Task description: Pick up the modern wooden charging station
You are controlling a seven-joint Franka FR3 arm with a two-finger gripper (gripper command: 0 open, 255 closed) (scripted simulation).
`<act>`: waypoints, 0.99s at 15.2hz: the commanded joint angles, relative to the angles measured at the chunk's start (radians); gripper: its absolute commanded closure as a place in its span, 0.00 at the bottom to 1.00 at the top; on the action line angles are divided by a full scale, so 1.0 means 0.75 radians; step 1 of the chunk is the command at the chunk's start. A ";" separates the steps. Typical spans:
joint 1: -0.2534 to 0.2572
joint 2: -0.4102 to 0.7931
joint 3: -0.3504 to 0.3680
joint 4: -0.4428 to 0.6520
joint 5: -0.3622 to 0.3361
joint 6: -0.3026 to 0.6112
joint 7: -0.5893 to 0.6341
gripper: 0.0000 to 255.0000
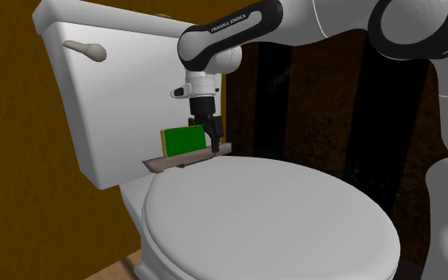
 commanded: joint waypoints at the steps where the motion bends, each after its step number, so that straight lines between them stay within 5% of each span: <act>1: 0.000 0.016 0.001 -0.031 0.000 0.022 -0.003 0.00; 2: 0.001 0.016 0.001 -0.031 0.000 0.022 -0.003 0.00; 3: 0.001 0.018 0.002 -0.020 0.001 0.014 0.000 1.00; 15: -0.001 0.009 -0.001 0.014 -0.003 -0.029 0.003 1.00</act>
